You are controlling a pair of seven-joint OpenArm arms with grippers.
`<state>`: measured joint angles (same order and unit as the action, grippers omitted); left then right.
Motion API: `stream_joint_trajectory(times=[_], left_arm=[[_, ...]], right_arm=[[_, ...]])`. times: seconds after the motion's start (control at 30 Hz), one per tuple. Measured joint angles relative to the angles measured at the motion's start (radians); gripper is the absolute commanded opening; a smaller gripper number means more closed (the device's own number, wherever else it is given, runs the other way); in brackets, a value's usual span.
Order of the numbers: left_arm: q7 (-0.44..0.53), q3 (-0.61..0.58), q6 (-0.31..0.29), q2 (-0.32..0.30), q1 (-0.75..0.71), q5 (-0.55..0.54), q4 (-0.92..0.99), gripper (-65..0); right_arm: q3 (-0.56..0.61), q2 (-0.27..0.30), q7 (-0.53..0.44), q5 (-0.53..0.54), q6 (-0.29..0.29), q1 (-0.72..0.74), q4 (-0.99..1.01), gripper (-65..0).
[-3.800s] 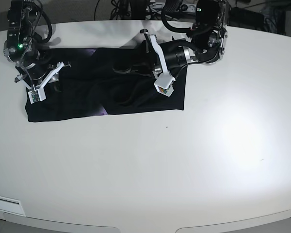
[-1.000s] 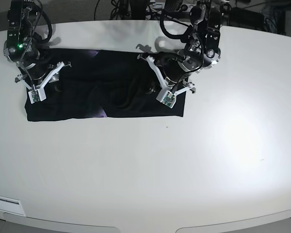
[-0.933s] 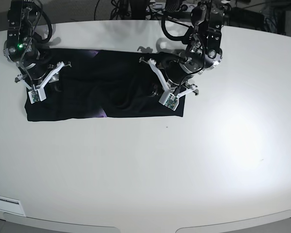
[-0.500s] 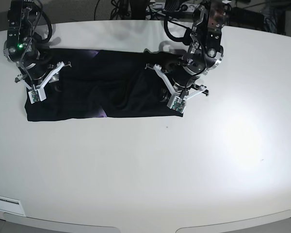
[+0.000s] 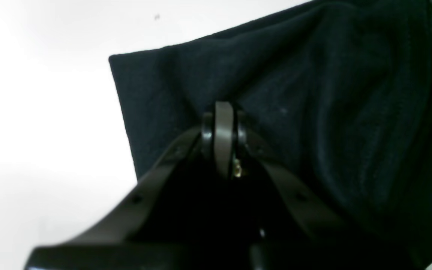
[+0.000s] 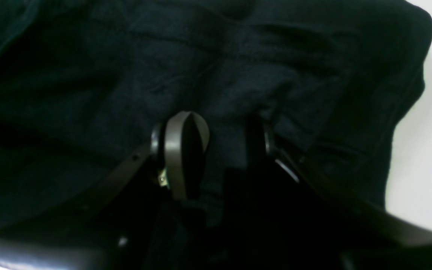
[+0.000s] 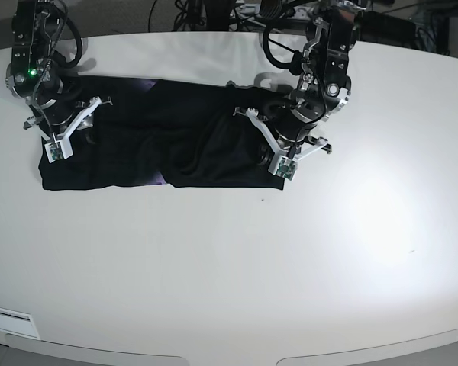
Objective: Fold the T-shirt properly
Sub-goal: 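Grasp both ends of the shortened strip with left and right grippers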
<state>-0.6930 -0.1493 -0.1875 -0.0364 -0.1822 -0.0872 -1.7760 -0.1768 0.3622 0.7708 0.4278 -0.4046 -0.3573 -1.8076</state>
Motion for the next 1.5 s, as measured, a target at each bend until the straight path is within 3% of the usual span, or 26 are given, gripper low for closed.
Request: stream_joint_trajectory(times=[0.17,0.27,0.4,0.57,0.63,0.73,0.97,1.1,1.23,1.37,1.5], left_arm=[[-0.001,-0.002,-0.002,-0.023,0.01,-0.01,0.014,-65.0],[0.02,-0.008,0.019,-0.072,0.01,-0.029,0.013,-65.0],[0.044,0.011,0.02,-0.126,-0.001,-0.03,0.011,-65.0],[0.036,0.082,0.023,-0.161,-0.003,-0.048,0.01,-65.0],[0.026,0.122,0.023,-0.169,-0.006,-0.053,0.01,-65.0],[-0.008,0.178,-0.008,-0.174,-0.009,-0.134,0.01,-65.0],[-0.026,0.216,-0.057,-0.177,-0.012,-0.21,0.014,-65.0],[-0.031,0.217,-0.061,-0.177,-0.012,-0.224,0.016,-65.0],[-0.032,0.217,-0.075,-0.178,-0.012,-0.228,0.016,-65.0],[-0.036,0.22,-0.084,-0.18,-0.014,-0.243,0.016,-65.0],[-0.04,0.221,-0.085,-0.18,-0.014,-0.246,0.016,-65.0]], right_arm=[[0.006,-0.005,0.054,-0.009,0.002,-0.01,-0.057,-38.0],[0.011,-0.008,0.062,-0.056,0.071,-0.017,-0.124,-36.6],[0.011,-0.01,0.018,-0.168,0.185,-0.011,-0.164,-25.5],[0.011,-0.01,0.063,-0.196,0.24,0.033,-0.164,-24.2],[-0.01,-0.011,0.095,-0.173,0.261,0.036,-0.164,-24.2],[-0.08,-0.01,0.116,-0.029,0.267,0.028,-0.151,-24.2],[-0.215,-0.031,0.151,0.37,0.059,0.035,-0.034,-24.2],[-0.217,-0.049,0.146,0.425,0.021,0.046,0.056,-24.2],[-0.22,-0.059,0.134,0.553,-0.037,0.124,0.233,-24.2],[-0.225,-0.058,0.233,0.734,-0.136,0.215,0.404,-24.2],[-0.225,-0.061,0.405,0.856,-0.214,0.246,0.452,-24.2]])
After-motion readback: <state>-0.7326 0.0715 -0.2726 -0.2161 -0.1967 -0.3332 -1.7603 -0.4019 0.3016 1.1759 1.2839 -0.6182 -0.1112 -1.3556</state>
